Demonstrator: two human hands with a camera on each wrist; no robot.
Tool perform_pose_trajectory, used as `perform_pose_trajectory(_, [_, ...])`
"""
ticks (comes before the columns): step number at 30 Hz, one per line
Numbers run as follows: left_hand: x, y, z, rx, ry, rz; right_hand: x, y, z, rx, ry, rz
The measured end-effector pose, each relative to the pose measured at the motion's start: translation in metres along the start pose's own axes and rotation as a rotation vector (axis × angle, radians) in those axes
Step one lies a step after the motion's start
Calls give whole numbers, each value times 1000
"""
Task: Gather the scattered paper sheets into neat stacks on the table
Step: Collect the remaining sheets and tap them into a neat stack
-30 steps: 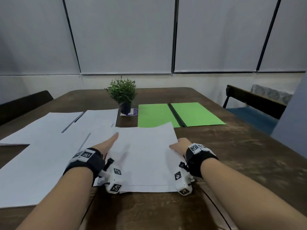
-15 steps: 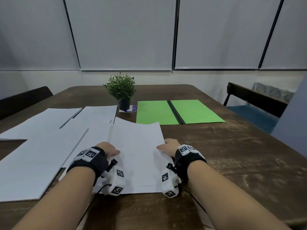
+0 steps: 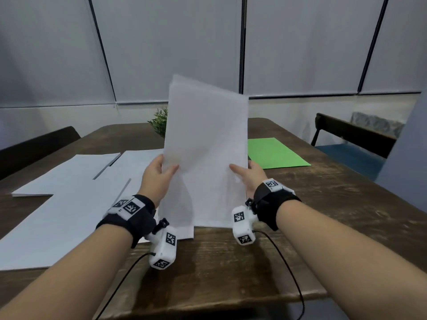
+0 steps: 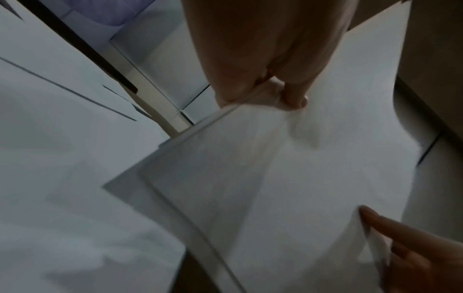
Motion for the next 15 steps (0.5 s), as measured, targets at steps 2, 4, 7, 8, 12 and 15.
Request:
perform_pose_trajectory(2, [-19, 4, -6, -41, 42, 54, 43, 0, 33, -13, -115, -47])
perform_pose_trajectory(4, [-37, 8, -12, -87, 96, 36, 72, -1, 49, -3, -209, -84])
perform_pose_trajectory(7, [-59, 19, -17, -88, 166, 21, 99, -5, 67, -34, -307, -90])
perform_pose_trajectory(8, [-66, 22, -17, -85, 183, 21, 104, -7, 71, -40, -335, -89])
perform_pose_trajectory(12, [-76, 27, -9, -153, 228, 69, 97, -14, 80, -11, -345, -92])
perform_pose_trajectory(15, [-61, 32, 1, -173, 171, 95, 76, -21, 75, 6, -272, -43])
Point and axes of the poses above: each hand's wrist, its own z-axis away from the middle knuckle, its own y-axis out of the palm, x = y × z, the point moved 8 cm from there along -z, towards the middle knuckle, and after that the axes turned 14 degrees about y, right-handed, at the moved point
